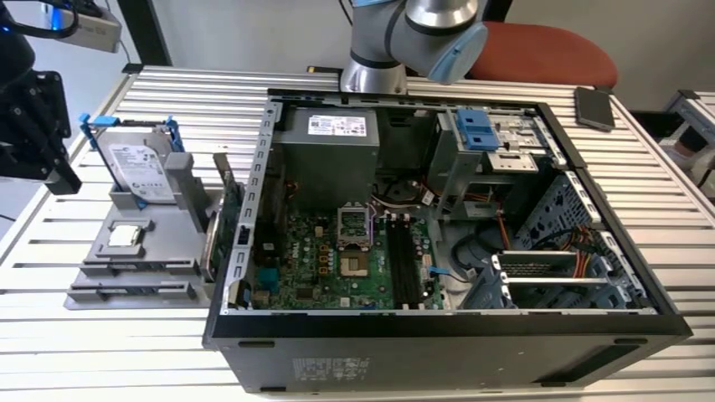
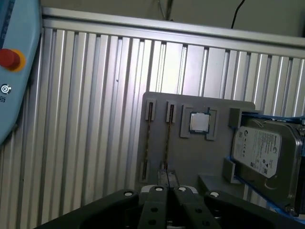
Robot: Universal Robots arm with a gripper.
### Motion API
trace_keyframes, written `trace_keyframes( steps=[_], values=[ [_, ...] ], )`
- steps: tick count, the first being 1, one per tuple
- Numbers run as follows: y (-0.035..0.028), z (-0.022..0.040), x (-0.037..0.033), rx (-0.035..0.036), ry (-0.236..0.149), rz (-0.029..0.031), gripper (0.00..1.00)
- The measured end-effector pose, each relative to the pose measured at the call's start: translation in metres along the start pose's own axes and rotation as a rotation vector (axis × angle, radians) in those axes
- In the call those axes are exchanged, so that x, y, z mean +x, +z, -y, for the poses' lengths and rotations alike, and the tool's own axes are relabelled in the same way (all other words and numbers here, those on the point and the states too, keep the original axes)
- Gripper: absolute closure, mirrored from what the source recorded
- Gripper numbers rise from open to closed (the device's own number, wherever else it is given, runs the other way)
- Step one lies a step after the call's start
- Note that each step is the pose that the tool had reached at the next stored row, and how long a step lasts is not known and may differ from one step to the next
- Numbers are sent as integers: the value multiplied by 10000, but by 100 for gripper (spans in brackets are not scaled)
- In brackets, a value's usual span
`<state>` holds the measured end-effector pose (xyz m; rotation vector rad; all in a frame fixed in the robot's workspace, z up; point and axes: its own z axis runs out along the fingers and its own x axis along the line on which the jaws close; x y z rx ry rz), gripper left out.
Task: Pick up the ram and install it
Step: 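Pick up the ram and move it above insertion slot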
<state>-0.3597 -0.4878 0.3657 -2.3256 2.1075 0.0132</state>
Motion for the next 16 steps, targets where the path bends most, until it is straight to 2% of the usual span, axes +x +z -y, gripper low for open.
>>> trace_keyframes(
  steps=[1,12,16],
  values=[
    [0,0,0,0,0,0,0],
    [0,0,0,0,2,0,0],
    [23,0,0,3,224,2,0]
  ],
)
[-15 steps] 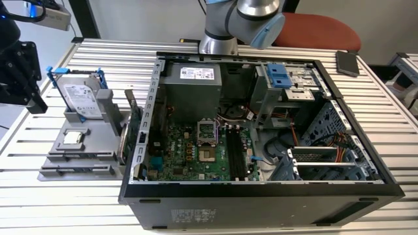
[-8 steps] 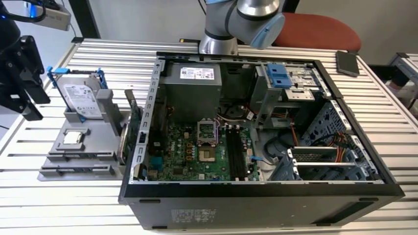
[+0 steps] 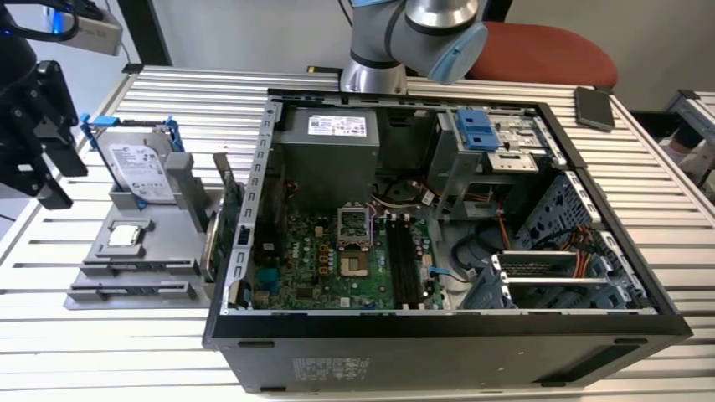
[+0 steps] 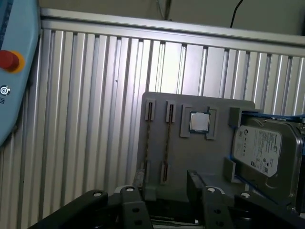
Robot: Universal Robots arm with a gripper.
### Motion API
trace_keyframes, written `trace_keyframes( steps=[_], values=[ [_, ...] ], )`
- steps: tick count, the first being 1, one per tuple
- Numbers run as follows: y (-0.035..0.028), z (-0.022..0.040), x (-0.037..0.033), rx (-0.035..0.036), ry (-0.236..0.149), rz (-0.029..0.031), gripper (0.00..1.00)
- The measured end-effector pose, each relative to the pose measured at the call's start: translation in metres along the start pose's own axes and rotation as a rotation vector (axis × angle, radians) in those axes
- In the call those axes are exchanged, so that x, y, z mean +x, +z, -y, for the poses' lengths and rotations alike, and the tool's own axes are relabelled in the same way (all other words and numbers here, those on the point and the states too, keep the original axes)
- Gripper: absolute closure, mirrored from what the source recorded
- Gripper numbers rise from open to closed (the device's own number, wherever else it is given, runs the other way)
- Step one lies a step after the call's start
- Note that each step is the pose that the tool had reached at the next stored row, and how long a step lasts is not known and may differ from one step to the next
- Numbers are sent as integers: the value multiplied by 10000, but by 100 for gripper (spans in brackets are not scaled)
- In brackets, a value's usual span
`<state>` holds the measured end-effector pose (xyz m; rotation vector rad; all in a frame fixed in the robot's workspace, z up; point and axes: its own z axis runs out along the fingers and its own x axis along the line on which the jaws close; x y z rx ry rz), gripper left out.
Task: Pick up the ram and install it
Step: 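Pick up the ram and move it above insertion slot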
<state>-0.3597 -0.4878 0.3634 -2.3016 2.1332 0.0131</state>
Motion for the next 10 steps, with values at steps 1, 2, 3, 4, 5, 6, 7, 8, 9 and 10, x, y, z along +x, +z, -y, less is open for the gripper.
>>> trace_keyframes(
  steps=[1,2,3,4,5,6,7,8,9,10],
  values=[
    [13,0,0,-1,34,-1,0],
    [31,0,0,-1,64,-2,0],
    [49,0,1,-1,89,-2,0],
    [66,0,1,-1,111,-2,0],
    [85,0,1,0,127,-1,0],
    [104,1,1,0,139,-1,0],
    [122,1,1,0,150,-1,0],
    [140,1,1,0,157,-1,0],
    [158,1,1,0,160,-1,0],
    [176,1,1,0,165,-1,0]
  ],
)
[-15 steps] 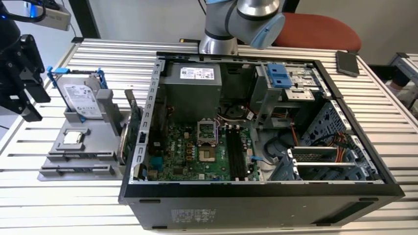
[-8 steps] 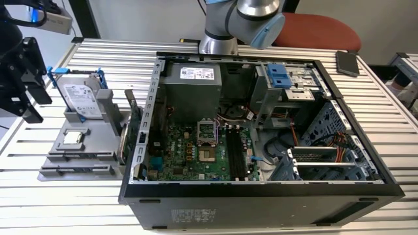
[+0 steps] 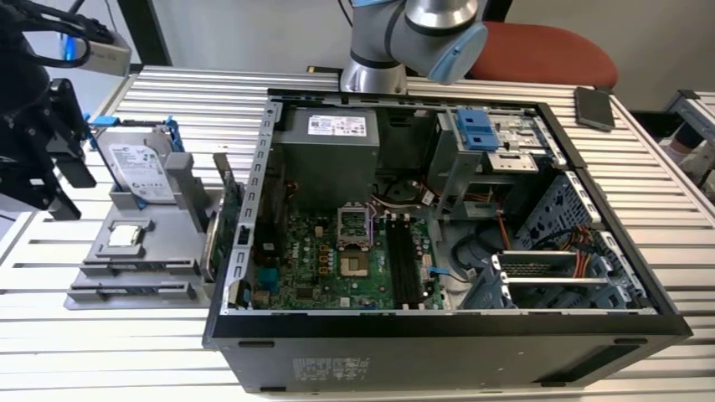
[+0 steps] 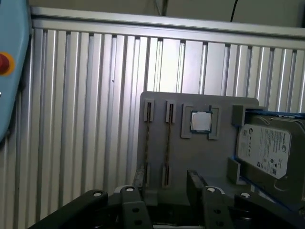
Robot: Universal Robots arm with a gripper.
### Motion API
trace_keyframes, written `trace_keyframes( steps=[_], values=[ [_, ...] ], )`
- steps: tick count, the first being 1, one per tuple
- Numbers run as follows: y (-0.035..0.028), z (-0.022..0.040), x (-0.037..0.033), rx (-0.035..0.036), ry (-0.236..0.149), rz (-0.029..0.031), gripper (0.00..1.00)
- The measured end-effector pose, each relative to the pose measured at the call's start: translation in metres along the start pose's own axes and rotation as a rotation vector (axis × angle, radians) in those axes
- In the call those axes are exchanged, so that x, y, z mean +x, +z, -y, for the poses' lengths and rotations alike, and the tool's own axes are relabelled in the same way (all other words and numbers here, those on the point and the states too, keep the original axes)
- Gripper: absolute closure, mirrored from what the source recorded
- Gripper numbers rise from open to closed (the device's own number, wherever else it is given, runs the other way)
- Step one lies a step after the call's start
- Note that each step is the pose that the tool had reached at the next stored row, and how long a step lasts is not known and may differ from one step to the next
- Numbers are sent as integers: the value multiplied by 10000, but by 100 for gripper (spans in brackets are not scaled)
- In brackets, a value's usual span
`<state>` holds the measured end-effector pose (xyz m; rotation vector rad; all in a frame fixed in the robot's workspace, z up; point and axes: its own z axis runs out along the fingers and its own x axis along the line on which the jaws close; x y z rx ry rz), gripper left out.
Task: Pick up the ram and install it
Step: 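Pick up the ram and move it above insertion slot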
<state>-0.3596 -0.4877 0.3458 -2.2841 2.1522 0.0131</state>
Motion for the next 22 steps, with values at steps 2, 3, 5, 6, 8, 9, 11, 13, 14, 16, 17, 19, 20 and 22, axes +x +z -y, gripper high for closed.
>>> trace_keyframes(
  steps=[2,3,5,6,8,9,11,13,14,16,17,19,20,22],
  values=[
    [34,0,-1,0,7,0,0],
    [51,0,-2,1,10,1,0],
    [85,0,-2,-1,19,0,0],
    [104,0,-2,-1,26,2,0],
    [139,0,-2,2,47,13,0],
    [156,0,-2,2,65,16,0],
    [190,0,-2,2,109,18,0],
    [214,1,-1,1,170,34,0],
    [226,1,-1,1,196,48,0],
    [260,2,-1,1,212,51,0],
    [278,2,-1,1,213,51,0],
    [315,2,0,2,213,51,0],
    [332,3,0,1,213,50,0],
    [369,4,1,1,212,48,0]
  ],
)
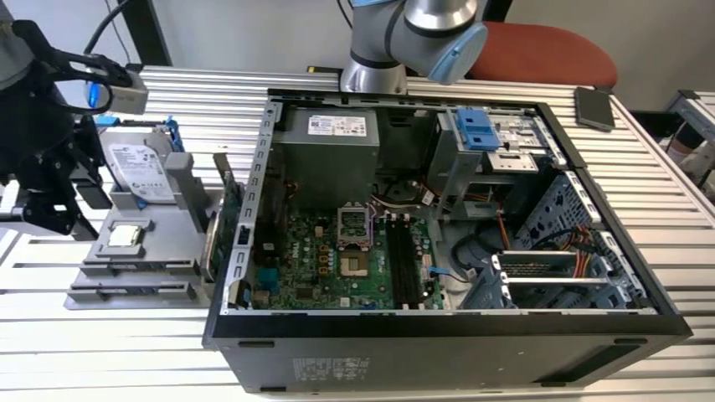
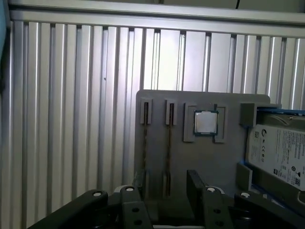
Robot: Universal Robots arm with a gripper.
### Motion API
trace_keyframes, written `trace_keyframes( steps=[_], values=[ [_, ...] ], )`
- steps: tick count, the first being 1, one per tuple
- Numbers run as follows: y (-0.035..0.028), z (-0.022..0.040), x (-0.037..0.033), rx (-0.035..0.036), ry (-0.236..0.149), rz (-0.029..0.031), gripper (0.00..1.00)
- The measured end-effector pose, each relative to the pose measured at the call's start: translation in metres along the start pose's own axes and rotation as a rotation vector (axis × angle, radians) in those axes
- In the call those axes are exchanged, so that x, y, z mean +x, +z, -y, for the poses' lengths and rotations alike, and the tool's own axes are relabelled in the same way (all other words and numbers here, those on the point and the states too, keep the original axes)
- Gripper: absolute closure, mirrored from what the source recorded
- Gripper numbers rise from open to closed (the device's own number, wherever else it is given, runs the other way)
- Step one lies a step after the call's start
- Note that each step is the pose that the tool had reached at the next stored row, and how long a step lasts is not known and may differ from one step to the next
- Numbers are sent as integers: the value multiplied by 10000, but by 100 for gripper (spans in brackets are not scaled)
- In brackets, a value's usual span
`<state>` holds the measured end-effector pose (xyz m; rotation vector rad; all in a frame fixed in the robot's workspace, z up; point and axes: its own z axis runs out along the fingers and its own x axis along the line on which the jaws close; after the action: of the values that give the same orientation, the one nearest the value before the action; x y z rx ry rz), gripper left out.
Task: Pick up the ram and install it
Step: 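Pick up the ram and move it above insertion slot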
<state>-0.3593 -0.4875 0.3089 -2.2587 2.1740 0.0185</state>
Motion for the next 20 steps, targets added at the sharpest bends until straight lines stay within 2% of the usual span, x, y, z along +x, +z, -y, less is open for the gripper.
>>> trace_keyframes(
  steps=[4,7,20],
  values=[
    [73,2,1,0,-12,-1,0],
    [164,24,3,-1,-18,-10,0],
    [399,78,22,-4,-17,-13,0]
  ],
)
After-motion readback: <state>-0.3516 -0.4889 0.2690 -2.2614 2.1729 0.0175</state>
